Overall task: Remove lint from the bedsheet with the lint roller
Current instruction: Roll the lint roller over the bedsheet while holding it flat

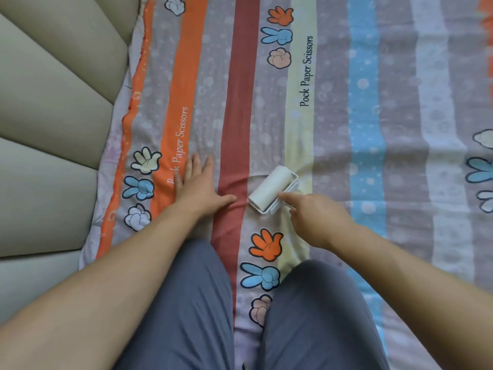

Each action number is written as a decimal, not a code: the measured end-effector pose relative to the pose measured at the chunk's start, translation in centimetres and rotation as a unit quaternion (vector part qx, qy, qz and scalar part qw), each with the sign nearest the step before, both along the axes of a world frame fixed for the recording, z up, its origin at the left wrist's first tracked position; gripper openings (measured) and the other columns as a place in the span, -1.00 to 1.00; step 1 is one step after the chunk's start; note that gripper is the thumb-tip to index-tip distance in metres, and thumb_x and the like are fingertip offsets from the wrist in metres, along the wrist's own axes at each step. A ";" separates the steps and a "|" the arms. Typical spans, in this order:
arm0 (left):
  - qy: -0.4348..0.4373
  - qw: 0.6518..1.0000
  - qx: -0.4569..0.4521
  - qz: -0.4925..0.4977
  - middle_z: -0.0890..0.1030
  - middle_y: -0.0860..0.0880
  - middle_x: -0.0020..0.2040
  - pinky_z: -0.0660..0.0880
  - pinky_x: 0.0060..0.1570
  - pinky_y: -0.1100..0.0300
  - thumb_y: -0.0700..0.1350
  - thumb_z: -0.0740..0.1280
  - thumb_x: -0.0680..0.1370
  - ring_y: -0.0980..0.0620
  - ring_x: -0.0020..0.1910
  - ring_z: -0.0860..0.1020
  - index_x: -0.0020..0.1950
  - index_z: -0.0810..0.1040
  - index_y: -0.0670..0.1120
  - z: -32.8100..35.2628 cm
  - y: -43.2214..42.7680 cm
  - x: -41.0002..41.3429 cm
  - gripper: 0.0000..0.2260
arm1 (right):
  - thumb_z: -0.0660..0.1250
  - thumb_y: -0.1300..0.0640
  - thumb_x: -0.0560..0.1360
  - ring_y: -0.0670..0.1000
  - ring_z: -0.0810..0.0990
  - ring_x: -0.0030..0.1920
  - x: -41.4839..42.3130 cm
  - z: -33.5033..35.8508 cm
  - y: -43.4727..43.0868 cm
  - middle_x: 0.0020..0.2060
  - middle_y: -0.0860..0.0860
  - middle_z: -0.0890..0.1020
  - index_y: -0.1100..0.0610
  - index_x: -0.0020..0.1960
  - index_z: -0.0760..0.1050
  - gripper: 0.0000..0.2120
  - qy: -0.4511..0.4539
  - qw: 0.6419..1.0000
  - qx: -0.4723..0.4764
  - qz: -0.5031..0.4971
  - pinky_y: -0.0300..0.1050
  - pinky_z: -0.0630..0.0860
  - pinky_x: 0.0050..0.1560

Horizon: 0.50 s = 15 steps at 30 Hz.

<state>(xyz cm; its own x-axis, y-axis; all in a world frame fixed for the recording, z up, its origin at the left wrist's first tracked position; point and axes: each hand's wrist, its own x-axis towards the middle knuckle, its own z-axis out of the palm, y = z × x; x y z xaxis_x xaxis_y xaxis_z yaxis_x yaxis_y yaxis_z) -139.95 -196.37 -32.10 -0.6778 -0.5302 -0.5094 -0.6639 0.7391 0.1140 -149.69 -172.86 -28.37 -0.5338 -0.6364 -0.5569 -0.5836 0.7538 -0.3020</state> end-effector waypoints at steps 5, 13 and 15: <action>-0.012 0.999 0.012 -0.046 -0.29 -0.14 0.64 -0.11 0.58 -0.20 0.30 0.47 0.42 -0.08 0.62 -0.28 0.67 -0.18 0.05 0.8 2.8 -1.7 0.08 | 0.10 0.13 0.58 0.11 0.56 0.11 -0.2 1.6 3.0 0.23 0.02 0.56 -0.23 0.47 0.22 -0.49 -0.009 1.000 0.025 0.014 -0.06 0.50 -0.12; 0.020 0.993 0.034 -0.113 -0.39 -0.10 0.61 -0.19 0.58 -0.15 0.30 0.48 0.41 -0.07 0.59 -0.37 0.66 -0.17 0.06 0.5 3.5 -4.5 0.08 | 0.24 0.08 0.55 -0.21 0.53 -0.42 -6.5 9.0 5.1 -0.29 -0.15 0.59 -0.29 0.24 0.48 -0.65 -0.129 0.988 -0.030 -0.083 -0.41 0.37 -0.42; 0.037 0.990 0.046 -0.126 -0.38 -0.11 0.62 -0.23 0.58 -0.14 0.32 0.46 0.42 -0.06 0.59 -0.38 0.67 -0.16 0.03 0.0 3.4 -5.9 0.07 | 0.22 0.08 0.56 -0.17 0.53 -0.35 -7.6 8.6 3.4 -0.20 -0.16 0.59 -0.26 0.29 0.47 -0.62 -0.076 0.988 -0.076 -0.109 -0.31 0.39 -0.32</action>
